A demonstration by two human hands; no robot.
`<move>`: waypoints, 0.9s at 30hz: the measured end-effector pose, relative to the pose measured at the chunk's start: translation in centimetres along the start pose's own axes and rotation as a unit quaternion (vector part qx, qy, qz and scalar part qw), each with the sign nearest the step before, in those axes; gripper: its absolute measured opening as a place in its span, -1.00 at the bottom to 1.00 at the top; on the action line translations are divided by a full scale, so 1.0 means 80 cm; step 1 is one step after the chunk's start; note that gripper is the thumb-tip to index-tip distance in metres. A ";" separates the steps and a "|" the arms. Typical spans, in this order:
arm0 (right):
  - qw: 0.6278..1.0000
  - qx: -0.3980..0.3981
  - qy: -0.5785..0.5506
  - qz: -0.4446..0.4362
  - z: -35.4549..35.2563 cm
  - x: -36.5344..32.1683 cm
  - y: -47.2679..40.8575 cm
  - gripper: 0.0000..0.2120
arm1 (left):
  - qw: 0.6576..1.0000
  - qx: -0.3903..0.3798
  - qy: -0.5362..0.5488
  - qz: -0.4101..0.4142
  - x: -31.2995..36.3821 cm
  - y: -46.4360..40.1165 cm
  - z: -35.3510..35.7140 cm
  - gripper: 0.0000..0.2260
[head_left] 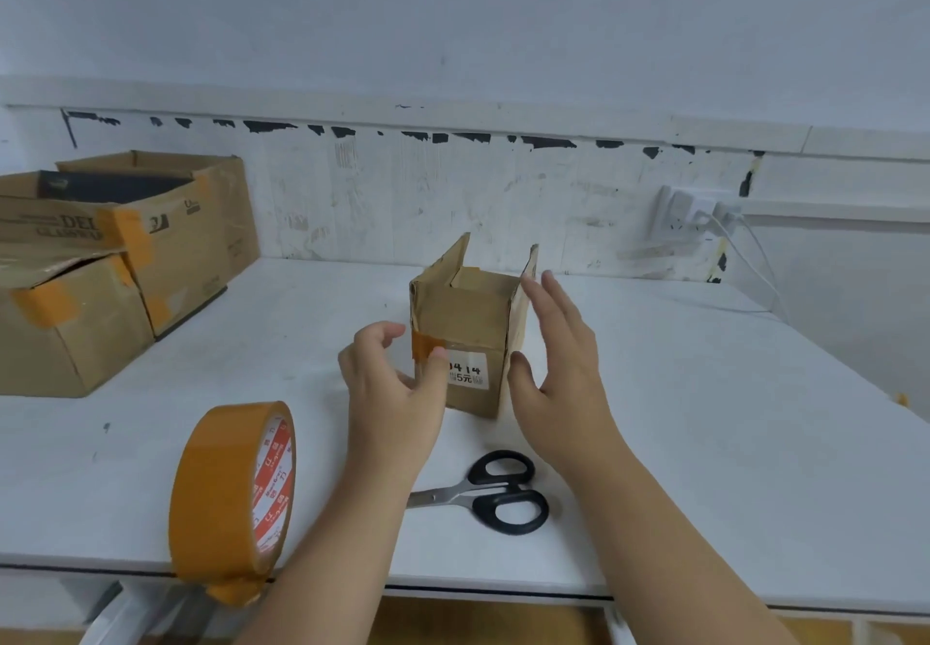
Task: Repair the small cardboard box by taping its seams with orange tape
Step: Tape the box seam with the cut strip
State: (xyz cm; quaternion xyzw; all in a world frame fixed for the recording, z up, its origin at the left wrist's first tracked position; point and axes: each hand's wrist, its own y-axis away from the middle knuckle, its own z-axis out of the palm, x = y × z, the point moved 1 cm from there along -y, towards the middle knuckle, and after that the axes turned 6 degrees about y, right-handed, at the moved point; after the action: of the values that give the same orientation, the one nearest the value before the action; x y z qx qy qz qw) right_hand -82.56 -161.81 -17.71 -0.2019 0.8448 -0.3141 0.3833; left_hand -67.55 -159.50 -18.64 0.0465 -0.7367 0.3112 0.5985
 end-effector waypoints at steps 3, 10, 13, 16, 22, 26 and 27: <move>1.000 -0.011 0.014 -0.022 0.001 -0.002 0.001 -0.33 | 0.999 -0.033 0.024 0.009 0.000 0.001 0.003 -0.61; 0.997 0.000 0.042 -0.068 0.001 -0.011 -0.005 -0.44 | 0.995 -0.075 0.057 0.006 -0.002 -0.001 0.004 -0.52; 0.993 -0.001 0.071 -0.099 0.002 -0.008 -0.008 -0.44 | 0.995 -0.087 0.056 0.001 -0.006 -0.002 0.005 -0.50; 0.992 -0.008 0.067 -0.108 0.000 -0.002 -0.006 -0.43 | 0.994 -0.091 0.061 -0.002 -0.009 -0.003 0.006 -0.50; 0.993 0.004 0.055 -0.108 0.001 0.006 -0.009 -0.43 | 0.993 -0.090 0.072 -0.003 -0.009 -0.002 0.007 -0.52; 0.994 0.015 0.045 -0.103 0.002 0.005 -0.010 -0.45 | 0.992 -0.090 0.089 -0.002 -0.007 -0.003 0.009 -0.57; 0.994 0.017 0.041 -0.103 0.002 0.004 -0.010 -0.46 | 0.992 -0.089 0.093 -0.003 -0.006 -0.004 0.009 -0.58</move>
State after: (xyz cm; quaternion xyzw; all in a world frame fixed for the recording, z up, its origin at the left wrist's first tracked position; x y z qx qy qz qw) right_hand -82.55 -162.65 -17.43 -0.2684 0.8288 -0.3744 0.3175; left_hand -67.93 -160.27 -19.04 -0.0337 -0.7027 0.2459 0.6668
